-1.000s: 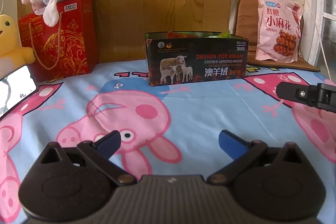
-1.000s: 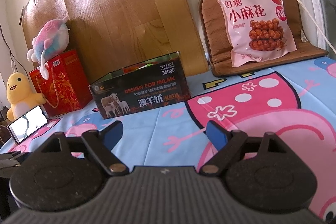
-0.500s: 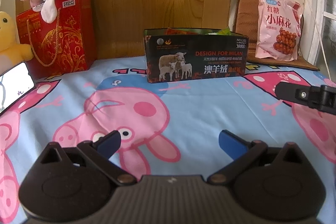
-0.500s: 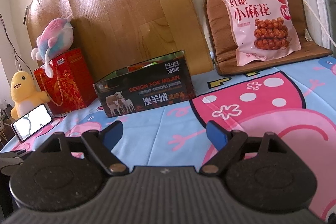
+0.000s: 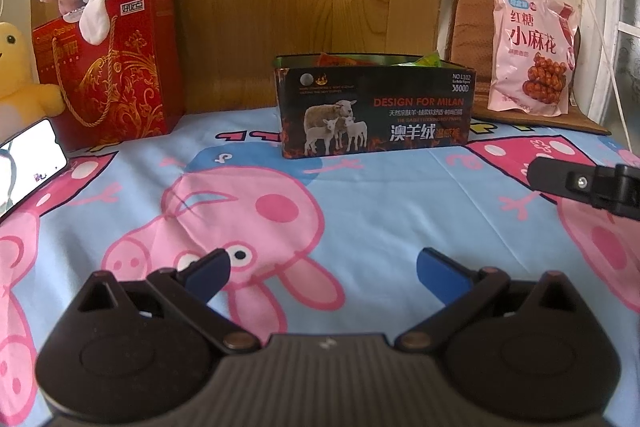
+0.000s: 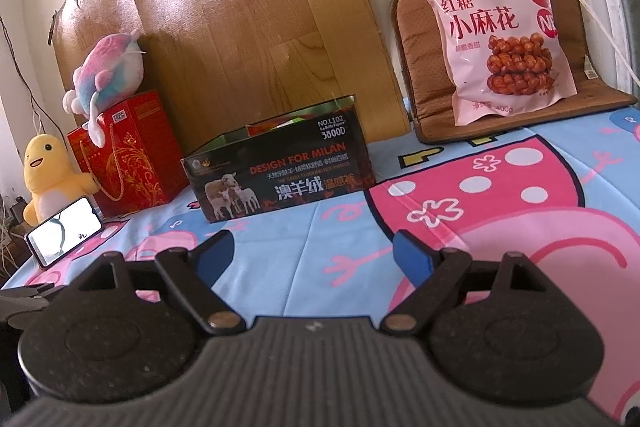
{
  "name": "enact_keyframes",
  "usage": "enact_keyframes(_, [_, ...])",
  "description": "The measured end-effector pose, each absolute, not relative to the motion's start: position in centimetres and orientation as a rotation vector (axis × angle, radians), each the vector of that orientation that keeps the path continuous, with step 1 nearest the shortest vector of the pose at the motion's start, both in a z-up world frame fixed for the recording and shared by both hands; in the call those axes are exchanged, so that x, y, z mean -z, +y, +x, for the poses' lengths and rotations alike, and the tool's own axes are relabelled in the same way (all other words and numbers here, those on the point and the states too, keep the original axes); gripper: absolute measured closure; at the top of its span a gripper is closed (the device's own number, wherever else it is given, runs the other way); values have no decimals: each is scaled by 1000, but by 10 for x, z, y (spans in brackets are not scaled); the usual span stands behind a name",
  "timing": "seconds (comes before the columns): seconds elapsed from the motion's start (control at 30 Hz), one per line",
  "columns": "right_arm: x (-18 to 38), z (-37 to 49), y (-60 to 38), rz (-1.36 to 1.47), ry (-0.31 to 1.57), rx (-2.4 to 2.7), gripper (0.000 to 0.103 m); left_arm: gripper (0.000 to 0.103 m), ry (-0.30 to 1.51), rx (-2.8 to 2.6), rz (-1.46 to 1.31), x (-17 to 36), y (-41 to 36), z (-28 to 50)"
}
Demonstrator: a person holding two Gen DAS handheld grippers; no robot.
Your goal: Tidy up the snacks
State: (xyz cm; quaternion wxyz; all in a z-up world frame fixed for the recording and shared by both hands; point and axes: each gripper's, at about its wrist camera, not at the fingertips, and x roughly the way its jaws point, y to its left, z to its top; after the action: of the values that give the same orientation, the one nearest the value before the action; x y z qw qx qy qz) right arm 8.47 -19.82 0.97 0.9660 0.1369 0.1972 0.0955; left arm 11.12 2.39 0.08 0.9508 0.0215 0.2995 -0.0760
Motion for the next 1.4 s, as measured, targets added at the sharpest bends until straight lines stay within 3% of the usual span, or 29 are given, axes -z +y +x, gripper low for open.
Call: enact_keyframes(1.4, [-10, 84, -199, 274, 398, -187, 14, 0, 600, 145, 30, -2, 25, 109])
